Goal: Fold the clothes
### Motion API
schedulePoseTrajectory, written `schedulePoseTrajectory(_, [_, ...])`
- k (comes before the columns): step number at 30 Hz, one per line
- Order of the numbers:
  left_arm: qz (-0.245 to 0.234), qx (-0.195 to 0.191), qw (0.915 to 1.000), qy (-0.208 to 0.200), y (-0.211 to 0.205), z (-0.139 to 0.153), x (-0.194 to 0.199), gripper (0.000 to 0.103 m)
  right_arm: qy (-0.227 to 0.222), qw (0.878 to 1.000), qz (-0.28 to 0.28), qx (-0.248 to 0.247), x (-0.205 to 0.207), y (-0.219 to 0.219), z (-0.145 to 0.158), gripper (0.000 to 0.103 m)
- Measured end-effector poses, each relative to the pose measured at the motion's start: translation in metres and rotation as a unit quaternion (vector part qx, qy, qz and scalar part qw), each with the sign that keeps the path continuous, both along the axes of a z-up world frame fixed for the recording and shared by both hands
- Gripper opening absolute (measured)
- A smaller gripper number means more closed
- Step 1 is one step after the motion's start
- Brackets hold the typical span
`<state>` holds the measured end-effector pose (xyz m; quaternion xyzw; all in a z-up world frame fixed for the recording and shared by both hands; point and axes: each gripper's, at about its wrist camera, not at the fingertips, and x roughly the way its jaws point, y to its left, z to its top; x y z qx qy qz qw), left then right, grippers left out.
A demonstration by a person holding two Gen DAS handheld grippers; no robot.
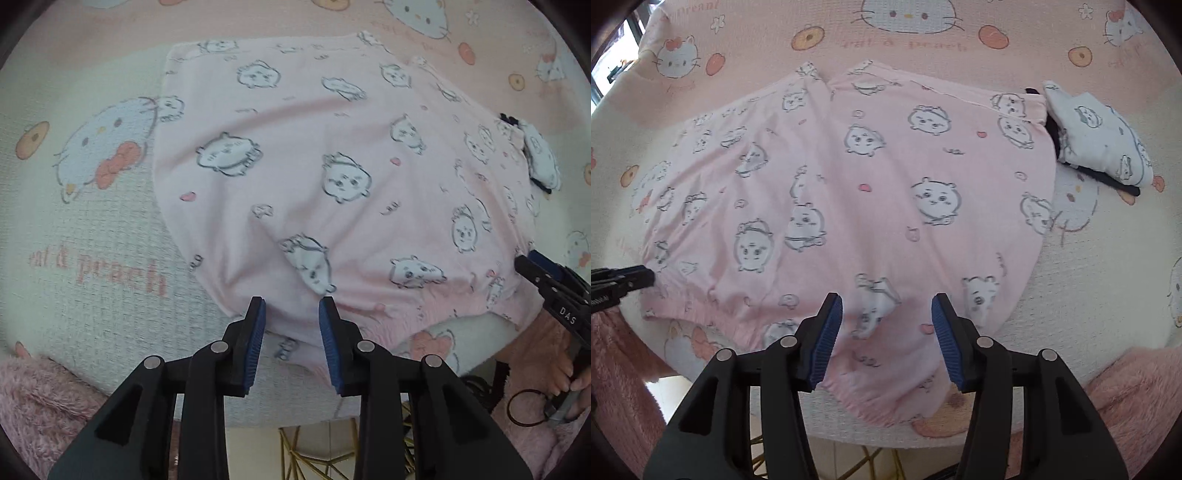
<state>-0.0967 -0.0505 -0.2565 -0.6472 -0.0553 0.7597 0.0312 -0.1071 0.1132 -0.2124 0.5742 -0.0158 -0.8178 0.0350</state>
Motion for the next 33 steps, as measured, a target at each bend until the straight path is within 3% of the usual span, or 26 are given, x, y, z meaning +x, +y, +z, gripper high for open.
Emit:
schedulePoseTrajectory(3, [-0.01,-0.049,0.9987,-0.009,0.006,-0.003,0.009,0.041,-0.016,1.0,-0.009,0.002,0.007,-0.001,-0.008,0.051])
schedulePoseTrajectory(4, [-0.002,-0.049,0.9988,-0.006,0.005,-0.001,0.012,0.046,-0.02,1.0,-0.017,0.014,0.01,0.003,-0.01,0.051])
schedulePoseTrajectory(8, [0.03,-0.007,0.9994,0.017,0.0,0.012,0.024,0.046,-0.015,0.997,-0.073,-0.003,0.025,0.032,0.0,0.052])
schedulePoseTrajectory(12, [0.015,-0.042,0.999,-0.01,0.01,-0.005,0.023,0.05,-0.042,0.995,-0.093,0.007,0.032,0.043,-0.007,0.052])
schedulePoseTrajectory(17, [0.024,-0.029,0.9992,-0.013,0.004,0.003,0.026,0.05,-0.073,0.99,-0.118,0.017,0.041,0.056,-0.014,0.052])
schedulePoseTrajectory(20, [0.035,-0.015,0.9989,-0.027,-0.003,-0.006,0.033,0.058,-0.067,0.987,-0.145,-0.02,0.043,0.067,-0.014,0.052])
schedulePoseTrajectory(23, [0.043,0.002,0.9989,-0.019,-0.007,0.001,0.037,0.058,-0.057,0.983,-0.17,-0.041,0.043,0.077,-0.012,0.052])
schedulePoseTrajectory(26, [0.057,0.035,0.9974,0.028,-0.006,0.015,0.039,0.058,-0.003,0.99,-0.126,-0.066,0.037,0.066,0.006,0.052])
schedulePoseTrajectory(28, [0.04,0.02,0.9977,0.05,0.006,0.02,0.037,0.058,0.017,0.995,-0.083,-0.057,0.032,0.048,0.012,0.052])
schedulePoseTrajectory(33, [-0.004,-0.038,0.9992,0.012,0.013,-0.003,0.023,0.06,-0.055,0.997,-0.054,-0.021,0.037,0.038,-0.02,0.053])
